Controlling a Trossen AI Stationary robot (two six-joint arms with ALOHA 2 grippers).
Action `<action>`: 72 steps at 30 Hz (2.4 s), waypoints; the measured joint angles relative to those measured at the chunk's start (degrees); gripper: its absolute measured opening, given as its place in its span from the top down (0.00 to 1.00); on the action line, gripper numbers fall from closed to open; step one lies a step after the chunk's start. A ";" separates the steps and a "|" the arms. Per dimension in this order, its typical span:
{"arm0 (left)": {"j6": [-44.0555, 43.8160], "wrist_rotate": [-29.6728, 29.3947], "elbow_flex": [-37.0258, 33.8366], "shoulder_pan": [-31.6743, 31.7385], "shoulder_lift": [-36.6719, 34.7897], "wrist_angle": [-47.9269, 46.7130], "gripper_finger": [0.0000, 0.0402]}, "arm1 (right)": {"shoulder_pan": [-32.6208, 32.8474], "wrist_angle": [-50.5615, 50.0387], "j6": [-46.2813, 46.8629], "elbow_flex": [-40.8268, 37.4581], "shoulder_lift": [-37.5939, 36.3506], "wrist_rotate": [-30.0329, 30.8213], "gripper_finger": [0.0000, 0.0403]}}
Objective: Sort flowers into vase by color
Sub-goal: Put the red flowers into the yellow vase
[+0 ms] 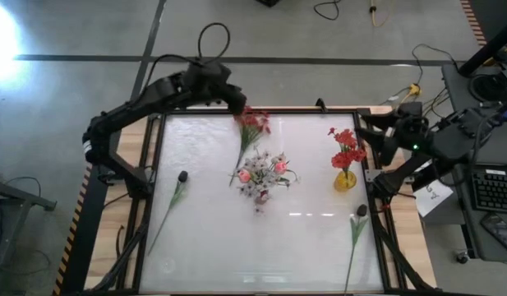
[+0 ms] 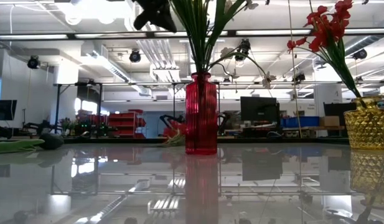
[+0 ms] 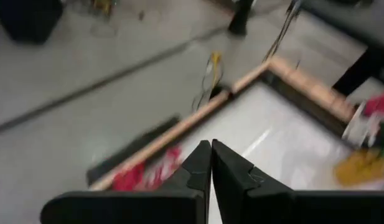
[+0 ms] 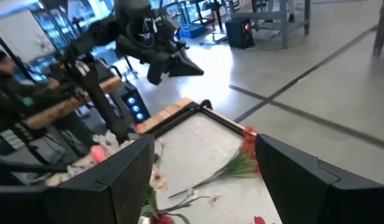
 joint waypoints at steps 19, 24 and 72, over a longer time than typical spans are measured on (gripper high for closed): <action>-17.75 2.10 -25.13 -0.26 6.37 4.06 0.61 | -1.24 -0.41 0.45 0.00 -1.31 -0.11 0.33; -19.61 3.87 -26.05 -0.06 14.00 11.26 0.52 | -2.70 -0.32 3.90 0.00 -2.01 3.17 0.33; -5.98 -6.44 -13.16 0.21 6.07 9.18 1.00 | -6.29 4.03 -2.39 0.00 -0.17 2.44 0.33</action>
